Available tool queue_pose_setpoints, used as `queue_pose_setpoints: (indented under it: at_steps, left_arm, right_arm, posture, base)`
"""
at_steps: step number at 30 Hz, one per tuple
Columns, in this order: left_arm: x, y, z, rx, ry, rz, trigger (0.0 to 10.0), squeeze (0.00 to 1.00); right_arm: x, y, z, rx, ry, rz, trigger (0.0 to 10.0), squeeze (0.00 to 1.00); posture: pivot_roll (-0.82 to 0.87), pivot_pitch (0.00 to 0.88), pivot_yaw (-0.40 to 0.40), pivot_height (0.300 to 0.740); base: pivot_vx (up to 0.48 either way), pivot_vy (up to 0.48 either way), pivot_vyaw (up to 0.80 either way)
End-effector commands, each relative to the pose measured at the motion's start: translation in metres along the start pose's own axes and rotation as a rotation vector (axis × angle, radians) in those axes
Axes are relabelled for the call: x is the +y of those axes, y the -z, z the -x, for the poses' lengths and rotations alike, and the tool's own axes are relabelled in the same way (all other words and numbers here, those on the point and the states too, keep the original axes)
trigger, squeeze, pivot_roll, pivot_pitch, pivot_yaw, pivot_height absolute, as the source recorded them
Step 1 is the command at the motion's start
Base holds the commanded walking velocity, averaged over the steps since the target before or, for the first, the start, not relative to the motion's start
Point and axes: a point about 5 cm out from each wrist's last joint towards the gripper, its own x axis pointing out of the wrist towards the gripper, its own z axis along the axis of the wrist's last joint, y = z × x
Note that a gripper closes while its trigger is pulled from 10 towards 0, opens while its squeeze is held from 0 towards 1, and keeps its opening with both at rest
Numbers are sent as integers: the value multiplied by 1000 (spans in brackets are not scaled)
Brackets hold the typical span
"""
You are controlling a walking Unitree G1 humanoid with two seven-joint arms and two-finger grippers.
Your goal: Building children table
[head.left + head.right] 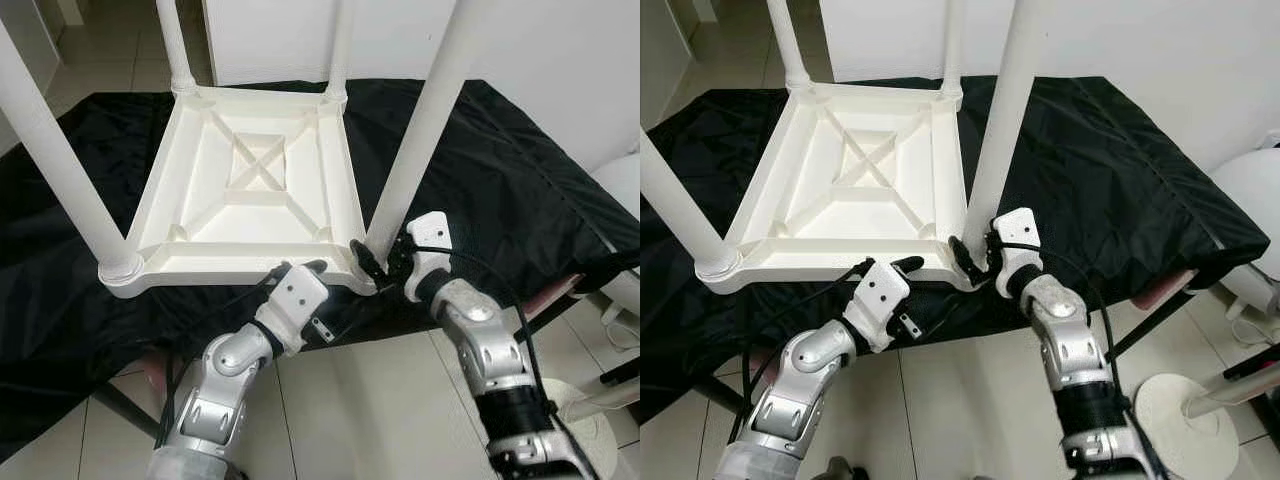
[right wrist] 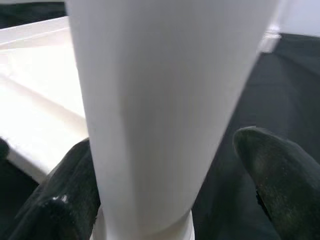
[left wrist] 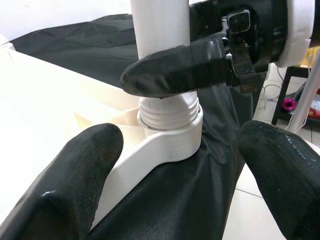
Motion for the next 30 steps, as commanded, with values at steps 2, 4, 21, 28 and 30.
queue_pose_setpoints:
  at_steps: [2, 4, 21, 28, 30]
  left_arm:
    - [6, 0, 0, 4, -111, 8, 10000, 0]
    - [6, 0, 0, 4, -112, 7, 10000, 0]
    - [7, 0, 3, 6, -123, 0, 10000, 0]
    - [7, -1, 2, 6, -114, -1, 10000, 0]
    - [6, 0, 2, 6, -112, -1, 10000, 0]
  right_arm:
    - [-1, 5, -6, 20, -71, 15, 10000, 0]
    - [-1, 5, -8, 25, -100, 19, 10000, 0]
    - [-3, 18, -21, 85, -263, 67, 0, 0]
    - [-6, 22, -19, 88, -242, 37, 10000, 0]
    - [-6, 21, -19, 80, -226, 23, 10000, 0]
  posture:
    - [-51, 83, -37, 740]
    - [-51, 83, -37, 740]
    - [-27, 73, -48, 740]
    - [-29, 66, -45, 740]
    - [-32, 62, -43, 740]
  base:
    - [0, 0, 0]
    - [0, 0, 0]
    - [0, 0, 0]
    - [0, 0, 0]
    - [0, 0, 0]
